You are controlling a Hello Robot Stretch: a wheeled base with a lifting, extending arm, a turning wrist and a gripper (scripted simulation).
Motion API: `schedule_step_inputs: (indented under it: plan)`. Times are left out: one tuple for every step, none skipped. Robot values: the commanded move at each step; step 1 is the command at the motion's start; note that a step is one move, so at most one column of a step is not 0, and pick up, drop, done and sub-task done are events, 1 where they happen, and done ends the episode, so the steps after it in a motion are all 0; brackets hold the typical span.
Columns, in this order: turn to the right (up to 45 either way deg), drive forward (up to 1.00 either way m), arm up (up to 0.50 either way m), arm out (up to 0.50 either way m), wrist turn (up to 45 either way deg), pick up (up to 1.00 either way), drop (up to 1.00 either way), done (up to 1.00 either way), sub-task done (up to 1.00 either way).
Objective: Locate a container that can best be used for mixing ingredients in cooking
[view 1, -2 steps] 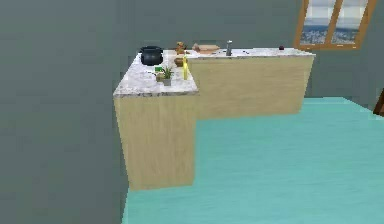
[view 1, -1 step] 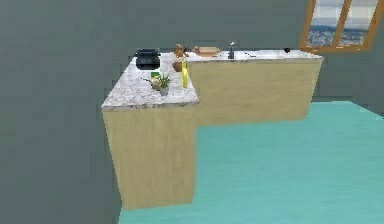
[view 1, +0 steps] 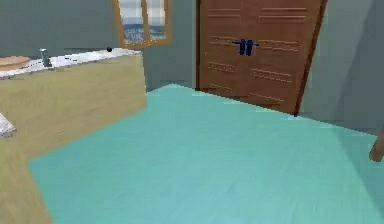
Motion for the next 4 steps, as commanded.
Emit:
schedule_step_inputs:
  plan:
    - [36.0,0.0,0.0,0.0,0.0,0.0,0.0,0.0,0.0]
    - [0.0,0.1,0.0,0.0,0.0,0.0,0.0,0.0,0.0]
    - [-45.0,0.0,0.0,0.0,0.0,0.0,0.0,0.0,0.0]
    - [-27.0,0.0,0.0,0.0,0.0,0.0,0.0,0.0,0.0]
